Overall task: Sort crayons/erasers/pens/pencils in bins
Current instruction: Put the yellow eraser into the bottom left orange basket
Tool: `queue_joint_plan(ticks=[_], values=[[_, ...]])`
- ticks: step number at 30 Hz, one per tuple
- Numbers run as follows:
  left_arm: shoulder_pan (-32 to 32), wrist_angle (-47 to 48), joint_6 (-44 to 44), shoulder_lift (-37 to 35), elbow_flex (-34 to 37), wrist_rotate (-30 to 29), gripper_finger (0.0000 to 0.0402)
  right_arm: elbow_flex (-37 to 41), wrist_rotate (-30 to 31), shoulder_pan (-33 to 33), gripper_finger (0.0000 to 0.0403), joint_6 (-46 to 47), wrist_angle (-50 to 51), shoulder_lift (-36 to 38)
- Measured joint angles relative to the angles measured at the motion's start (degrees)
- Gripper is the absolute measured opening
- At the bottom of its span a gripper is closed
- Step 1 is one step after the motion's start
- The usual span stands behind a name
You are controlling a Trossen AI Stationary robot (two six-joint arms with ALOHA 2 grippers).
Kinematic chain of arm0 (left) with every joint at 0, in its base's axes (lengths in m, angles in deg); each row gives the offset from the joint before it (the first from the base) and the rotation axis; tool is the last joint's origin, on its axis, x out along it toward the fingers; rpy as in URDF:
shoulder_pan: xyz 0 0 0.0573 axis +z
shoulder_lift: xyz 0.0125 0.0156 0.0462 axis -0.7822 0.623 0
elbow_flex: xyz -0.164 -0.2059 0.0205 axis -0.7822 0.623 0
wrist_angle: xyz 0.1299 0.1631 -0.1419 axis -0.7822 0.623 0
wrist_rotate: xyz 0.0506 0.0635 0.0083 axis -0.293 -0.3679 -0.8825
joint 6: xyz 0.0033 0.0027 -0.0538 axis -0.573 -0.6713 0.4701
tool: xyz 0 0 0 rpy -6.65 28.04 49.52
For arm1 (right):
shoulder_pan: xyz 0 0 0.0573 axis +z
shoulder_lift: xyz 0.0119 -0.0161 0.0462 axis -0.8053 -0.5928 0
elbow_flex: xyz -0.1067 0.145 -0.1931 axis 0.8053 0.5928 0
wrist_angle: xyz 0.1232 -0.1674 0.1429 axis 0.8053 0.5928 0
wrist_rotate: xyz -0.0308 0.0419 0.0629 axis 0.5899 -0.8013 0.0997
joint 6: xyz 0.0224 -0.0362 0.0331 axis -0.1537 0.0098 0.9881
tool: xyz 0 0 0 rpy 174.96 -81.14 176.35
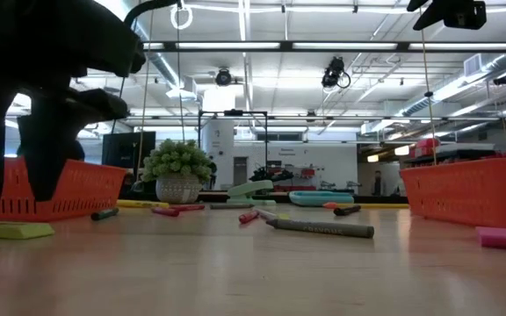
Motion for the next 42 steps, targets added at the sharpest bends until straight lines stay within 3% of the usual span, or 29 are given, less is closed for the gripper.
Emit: queue_joint_plan(ticks=[10, 22, 34, 42], values=[[0.0, -1.6, -0.5, 2.7, 0.0, 0.4, 0.0204, 0.0, 0.0, 0.0, 0.0154, 0.4, 0.0, 0.0], [-0.1, -1.7, -0.5, 4.6, -0.2, 1.4, 0.0168, 0.0, 0.0, 0.0, 0.0154, 0.5, 0.0, 0.0], [-0.4, -2.0, 1.7, 4.7, -0.2, 1.6, 0.0101, 0.0, 0.0, 0.0, 0.0154, 0.5, 0.0, 0.0], [-0.3, -0.5, 3.6, 5.0, -1.6, 2.5, 0.0096, 0.0, 0.0, 0.0, 0.0154, -0.2, 0.0, 0.0]])
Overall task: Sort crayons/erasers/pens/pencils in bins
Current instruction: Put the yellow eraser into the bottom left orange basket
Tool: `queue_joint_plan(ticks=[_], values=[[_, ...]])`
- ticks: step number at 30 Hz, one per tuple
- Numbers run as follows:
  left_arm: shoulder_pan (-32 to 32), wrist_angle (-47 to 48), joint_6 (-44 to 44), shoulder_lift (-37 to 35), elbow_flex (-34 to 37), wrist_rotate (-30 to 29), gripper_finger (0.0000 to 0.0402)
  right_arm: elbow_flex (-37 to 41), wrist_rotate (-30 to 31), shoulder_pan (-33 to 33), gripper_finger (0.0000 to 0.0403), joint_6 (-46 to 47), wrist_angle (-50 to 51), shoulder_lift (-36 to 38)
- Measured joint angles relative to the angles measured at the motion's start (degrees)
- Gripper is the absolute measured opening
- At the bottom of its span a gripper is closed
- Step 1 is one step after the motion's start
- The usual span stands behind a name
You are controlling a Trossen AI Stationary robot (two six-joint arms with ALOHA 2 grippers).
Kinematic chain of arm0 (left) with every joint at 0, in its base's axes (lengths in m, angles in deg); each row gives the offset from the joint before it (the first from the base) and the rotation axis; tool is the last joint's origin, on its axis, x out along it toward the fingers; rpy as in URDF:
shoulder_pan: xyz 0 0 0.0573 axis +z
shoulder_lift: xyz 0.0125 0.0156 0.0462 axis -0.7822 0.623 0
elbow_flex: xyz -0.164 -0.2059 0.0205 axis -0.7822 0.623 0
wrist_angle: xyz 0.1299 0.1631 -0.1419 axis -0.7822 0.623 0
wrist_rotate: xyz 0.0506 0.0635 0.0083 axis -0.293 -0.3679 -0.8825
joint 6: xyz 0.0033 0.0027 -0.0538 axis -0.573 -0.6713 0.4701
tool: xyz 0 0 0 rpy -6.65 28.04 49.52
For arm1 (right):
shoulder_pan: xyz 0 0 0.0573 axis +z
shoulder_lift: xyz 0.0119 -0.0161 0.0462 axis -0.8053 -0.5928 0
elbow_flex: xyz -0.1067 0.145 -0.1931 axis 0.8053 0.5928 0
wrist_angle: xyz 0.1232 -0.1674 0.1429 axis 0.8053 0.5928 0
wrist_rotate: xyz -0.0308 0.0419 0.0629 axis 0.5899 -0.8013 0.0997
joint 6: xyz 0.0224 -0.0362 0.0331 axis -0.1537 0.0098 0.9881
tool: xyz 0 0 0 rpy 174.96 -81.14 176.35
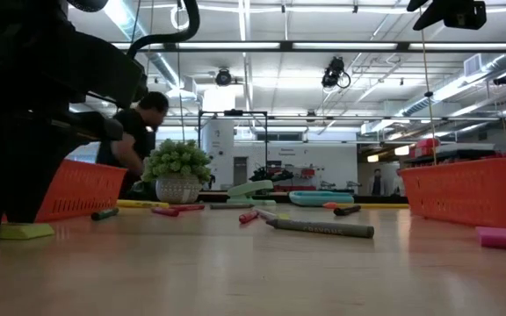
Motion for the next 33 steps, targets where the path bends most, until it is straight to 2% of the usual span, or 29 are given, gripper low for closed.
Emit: queue_joint_plan(ticks=[12, 18, 24, 33], values=[[-0.4, 12.4, 0.1, 0.1, -7.2, 0.2, 0.0095, 0.0, 1.4, 0.0, 0.0154, -0.9, 0.0, 0.0], [-3.1, 18.5, 2.0, 0.0, -9.9, 0.8, 0.0099, 0.0, 2.4, 0.0, 0.0154, -1.5, 0.0, 0.0], [-8.7, 21.3, 8.5, -1.5, -9.9, 3.2, 0.0089, 0.0, 2.5, 0.0, 0.0154, -3.5, 0.0, 0.0], [-15.7, 22.9, 26.2, -9.4, -9.9, 3.2, 0.0097, 0.0, 7.1, 0.0, 0.0154, -5.4, 0.0, 0.0]])
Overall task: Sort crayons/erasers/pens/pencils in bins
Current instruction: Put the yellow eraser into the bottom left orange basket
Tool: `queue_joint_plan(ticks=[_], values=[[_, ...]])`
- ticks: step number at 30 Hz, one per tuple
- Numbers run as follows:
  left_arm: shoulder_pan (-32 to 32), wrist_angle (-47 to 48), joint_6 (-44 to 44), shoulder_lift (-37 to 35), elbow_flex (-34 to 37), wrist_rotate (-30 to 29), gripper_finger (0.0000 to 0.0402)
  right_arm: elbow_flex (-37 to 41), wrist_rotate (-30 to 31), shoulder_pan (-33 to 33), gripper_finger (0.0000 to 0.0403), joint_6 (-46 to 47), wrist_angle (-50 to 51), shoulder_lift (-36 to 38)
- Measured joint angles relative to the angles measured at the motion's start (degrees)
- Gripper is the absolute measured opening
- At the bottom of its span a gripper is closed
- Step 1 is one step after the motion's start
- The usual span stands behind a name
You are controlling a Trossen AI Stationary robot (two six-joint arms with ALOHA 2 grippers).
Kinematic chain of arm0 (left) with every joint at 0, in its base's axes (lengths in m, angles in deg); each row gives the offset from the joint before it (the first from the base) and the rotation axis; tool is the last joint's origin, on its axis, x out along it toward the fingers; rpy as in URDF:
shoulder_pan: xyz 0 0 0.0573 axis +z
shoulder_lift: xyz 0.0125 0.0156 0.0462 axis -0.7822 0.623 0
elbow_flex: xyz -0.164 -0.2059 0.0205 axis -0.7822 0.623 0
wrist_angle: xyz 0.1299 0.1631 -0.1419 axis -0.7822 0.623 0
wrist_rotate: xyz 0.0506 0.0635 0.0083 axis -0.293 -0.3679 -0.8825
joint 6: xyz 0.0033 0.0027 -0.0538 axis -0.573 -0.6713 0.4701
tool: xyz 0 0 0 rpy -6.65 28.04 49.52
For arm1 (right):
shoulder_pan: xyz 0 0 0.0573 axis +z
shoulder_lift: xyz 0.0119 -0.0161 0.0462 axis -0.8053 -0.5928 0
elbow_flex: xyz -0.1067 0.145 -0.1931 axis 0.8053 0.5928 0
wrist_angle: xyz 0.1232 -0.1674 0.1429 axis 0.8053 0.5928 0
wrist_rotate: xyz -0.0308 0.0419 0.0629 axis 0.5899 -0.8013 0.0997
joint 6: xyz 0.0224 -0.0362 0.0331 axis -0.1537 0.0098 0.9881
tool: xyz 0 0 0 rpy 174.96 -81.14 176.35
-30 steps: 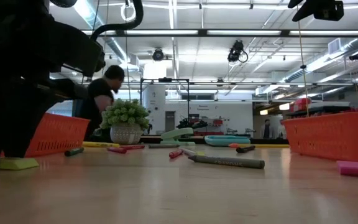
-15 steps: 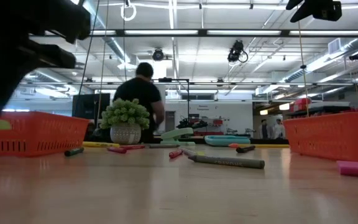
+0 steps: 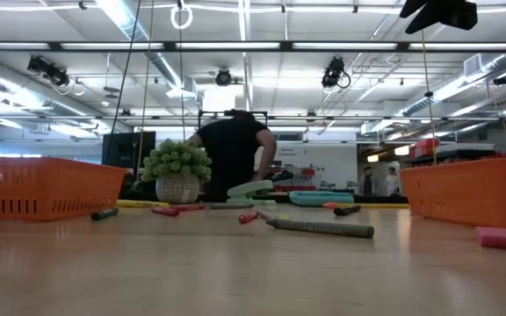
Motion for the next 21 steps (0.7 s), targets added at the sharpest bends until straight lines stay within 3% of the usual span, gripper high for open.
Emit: queue_joint_plan(ticks=[14, 21], values=[[-14.5, 2.7, 25.7, -3.2, 0.1, -0.3, 0.0096, 0.0, 6.6, 0.0, 0.0154, -0.4, 0.0, 0.0], [-20.3, 0.3, 48.0, -3.1, 3.2, -0.2, 0.0090, 0.0, 8.9, 0.0, 0.0154, 0.6, 0.0, 0.0]])
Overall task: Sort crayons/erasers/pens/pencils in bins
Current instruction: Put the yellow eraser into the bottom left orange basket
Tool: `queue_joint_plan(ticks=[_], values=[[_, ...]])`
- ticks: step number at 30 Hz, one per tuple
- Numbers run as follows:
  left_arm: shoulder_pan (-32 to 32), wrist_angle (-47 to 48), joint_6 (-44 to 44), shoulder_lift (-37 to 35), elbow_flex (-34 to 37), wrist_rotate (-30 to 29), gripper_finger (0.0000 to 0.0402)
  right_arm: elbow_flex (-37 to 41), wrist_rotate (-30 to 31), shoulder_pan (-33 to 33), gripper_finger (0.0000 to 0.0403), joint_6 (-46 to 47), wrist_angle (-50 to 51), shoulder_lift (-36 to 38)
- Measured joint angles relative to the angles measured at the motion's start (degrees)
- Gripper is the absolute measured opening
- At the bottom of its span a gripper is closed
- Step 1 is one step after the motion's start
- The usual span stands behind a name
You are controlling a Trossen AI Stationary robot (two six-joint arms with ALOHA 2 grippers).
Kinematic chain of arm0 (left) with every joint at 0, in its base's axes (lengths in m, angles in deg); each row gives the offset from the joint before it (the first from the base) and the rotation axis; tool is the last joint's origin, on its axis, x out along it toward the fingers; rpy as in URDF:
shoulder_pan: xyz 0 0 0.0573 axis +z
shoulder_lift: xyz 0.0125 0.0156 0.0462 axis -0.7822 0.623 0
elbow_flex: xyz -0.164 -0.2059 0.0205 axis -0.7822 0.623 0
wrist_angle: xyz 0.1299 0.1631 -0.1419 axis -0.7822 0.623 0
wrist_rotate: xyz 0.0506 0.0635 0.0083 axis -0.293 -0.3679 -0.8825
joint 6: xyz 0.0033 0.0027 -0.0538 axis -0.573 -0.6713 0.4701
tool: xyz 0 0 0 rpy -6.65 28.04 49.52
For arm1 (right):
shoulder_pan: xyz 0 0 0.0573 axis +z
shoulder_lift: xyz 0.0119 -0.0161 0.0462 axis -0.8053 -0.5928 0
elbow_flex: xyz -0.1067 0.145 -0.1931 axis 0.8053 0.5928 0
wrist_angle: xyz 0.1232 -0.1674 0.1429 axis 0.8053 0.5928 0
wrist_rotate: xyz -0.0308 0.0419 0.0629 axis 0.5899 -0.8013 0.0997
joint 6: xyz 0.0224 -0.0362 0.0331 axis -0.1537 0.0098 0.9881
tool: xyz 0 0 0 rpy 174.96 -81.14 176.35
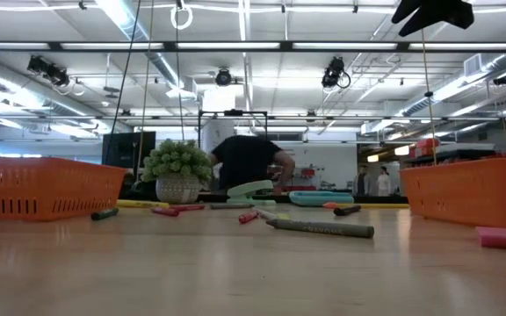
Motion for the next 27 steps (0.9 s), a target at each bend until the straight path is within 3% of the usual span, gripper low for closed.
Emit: queue_joint_plan(ticks=[11, 27], values=[[0.5, -8.1, 12.4, 0.1, 7.7, -1.6, 0.0102, 0.0, 2.4, 0.0, 0.0154, 5.3, 0.0, 0.0], [2.0, -16.0, 10.8, 0.0, 14.0, -0.9, 0.0114, 0.0, 2.4, 0.0, 0.0154, 8.9, 0.0, 0.0]])
